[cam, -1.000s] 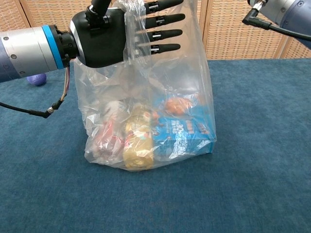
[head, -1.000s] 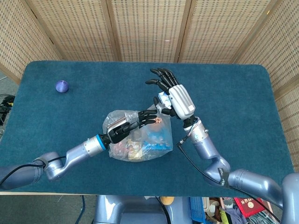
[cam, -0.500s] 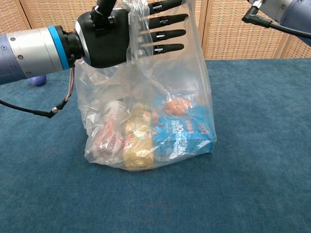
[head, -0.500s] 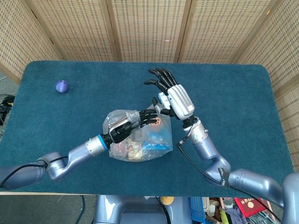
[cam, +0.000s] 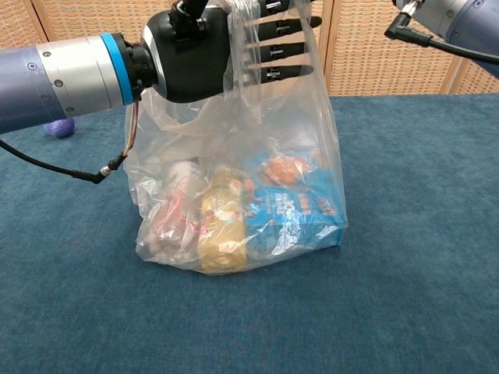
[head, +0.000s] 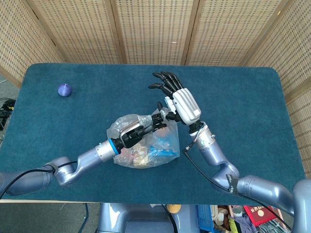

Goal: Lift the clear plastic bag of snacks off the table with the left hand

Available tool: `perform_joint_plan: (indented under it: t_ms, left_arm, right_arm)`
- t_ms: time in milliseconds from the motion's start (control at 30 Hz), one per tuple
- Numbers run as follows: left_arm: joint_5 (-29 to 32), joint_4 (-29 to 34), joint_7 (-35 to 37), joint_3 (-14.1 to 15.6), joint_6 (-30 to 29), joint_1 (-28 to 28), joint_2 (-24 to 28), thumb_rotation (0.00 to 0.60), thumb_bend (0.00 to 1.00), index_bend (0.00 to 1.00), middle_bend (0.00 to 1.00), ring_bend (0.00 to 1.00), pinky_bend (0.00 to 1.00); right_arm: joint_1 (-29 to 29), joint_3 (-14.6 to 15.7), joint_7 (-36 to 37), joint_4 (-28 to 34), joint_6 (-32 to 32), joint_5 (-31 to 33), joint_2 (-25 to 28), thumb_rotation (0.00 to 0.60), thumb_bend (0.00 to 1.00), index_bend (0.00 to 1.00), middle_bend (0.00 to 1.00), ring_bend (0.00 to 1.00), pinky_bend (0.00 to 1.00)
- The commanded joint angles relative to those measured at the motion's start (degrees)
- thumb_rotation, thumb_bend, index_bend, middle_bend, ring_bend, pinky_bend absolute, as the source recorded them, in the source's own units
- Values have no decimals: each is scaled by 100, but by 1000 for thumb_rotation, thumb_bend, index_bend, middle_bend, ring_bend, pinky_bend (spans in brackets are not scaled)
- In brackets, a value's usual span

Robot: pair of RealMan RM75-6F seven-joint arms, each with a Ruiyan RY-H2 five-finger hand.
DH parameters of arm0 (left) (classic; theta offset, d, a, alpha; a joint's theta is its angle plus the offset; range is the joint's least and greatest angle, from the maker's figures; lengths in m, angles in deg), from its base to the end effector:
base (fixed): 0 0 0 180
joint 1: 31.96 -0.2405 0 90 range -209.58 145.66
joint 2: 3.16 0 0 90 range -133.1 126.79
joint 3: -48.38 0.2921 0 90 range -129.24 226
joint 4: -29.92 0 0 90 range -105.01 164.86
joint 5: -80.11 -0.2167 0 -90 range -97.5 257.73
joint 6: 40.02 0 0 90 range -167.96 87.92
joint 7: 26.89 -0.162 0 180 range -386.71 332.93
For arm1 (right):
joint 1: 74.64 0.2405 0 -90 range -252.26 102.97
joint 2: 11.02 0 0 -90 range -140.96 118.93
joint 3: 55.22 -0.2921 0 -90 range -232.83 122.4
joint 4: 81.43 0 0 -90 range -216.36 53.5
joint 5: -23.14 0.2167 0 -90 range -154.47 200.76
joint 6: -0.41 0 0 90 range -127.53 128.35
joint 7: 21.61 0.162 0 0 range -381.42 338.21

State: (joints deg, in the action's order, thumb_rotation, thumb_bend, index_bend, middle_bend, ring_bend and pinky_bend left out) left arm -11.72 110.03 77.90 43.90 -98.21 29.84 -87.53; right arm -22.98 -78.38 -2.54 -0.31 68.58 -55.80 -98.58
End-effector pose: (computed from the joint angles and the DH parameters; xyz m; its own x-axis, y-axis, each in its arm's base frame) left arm -0.0316 0.3985 -0.0115 -0.5576 0.8290 0.0428 0.3930 0.2182 0.8932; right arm -0.0407 -0.4409 0.0667 -0.2106 -0.0970 0.9727 -0.7571 -0.6133 -0.2251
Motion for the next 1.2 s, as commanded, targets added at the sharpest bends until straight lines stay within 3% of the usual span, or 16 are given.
perform_joint_plan:
  t_ms: [33, 1200]
  left_arm:
    - [-5, 10, 0, -10, 25, 16, -23, 274, 326, 125, 0, 24, 26]
    - [300, -137, -602, -438, 342, 166, -567, 273, 344, 125, 0, 28, 24]
  right_arm:
    - [2, -3, 14, -13, -6, 7, 0, 600, 647, 257, 113, 0, 0]
    - [-26, 14, 32, 139, 17, -75, 201, 600, 645, 257, 115, 0, 0]
